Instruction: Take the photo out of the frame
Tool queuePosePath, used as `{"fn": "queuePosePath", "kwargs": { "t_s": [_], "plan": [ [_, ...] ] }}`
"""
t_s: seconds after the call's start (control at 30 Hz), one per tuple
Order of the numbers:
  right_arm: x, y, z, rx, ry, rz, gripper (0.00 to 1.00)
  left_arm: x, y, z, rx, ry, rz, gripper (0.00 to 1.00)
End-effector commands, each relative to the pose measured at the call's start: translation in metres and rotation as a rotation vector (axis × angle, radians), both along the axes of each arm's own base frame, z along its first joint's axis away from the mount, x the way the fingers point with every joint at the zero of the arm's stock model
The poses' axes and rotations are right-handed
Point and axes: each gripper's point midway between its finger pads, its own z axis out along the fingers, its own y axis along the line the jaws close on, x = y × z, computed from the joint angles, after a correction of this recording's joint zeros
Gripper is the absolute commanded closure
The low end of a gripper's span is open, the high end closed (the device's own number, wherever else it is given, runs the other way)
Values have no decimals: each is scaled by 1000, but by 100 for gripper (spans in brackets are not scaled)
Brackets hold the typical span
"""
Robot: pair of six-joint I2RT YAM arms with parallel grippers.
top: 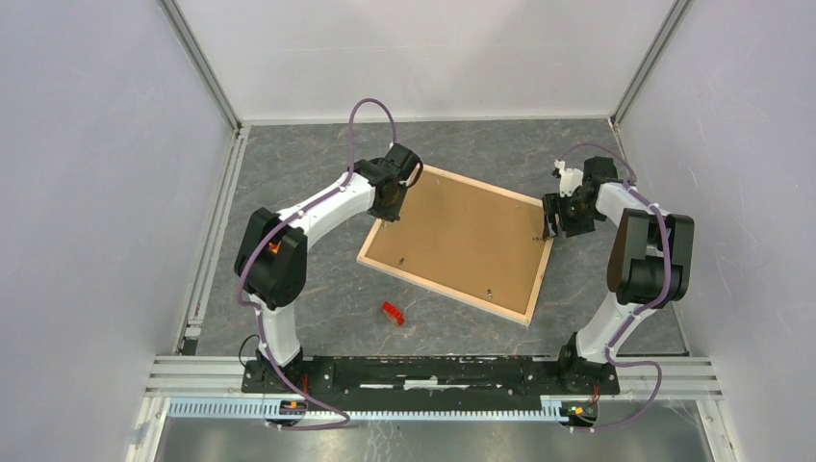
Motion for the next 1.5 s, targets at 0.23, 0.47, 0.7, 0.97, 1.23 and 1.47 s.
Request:
{"fn": "queuePosePath", "kwargs": {
  "t_s": [0.23,0.47,0.7,0.97,1.23,1.47],
  "plan": [
    [9,-5,-2,-12,-26,-8,28,-13,-23,-2,-110,72,-123,98],
    [9,-4,-2,-10,-24,-8,28,-28,-28,-7,-111,128,-303,98],
    [9,-4,-2,-8,-23,-7,28,-43,-33,-12,-105,178,-560,98],
    [9,-4,-1,-10,-25,-8,28,-66,-40,-12,-153,255,-789,98],
    [10,-5,-1,-10,-24,-9,28,-84,-37,-14,-147,293,-1020,98],
    [11,-5,0,-11,-26,-7,28,-72,-36,-9,-105,284,-1028,98]
  ]
}}
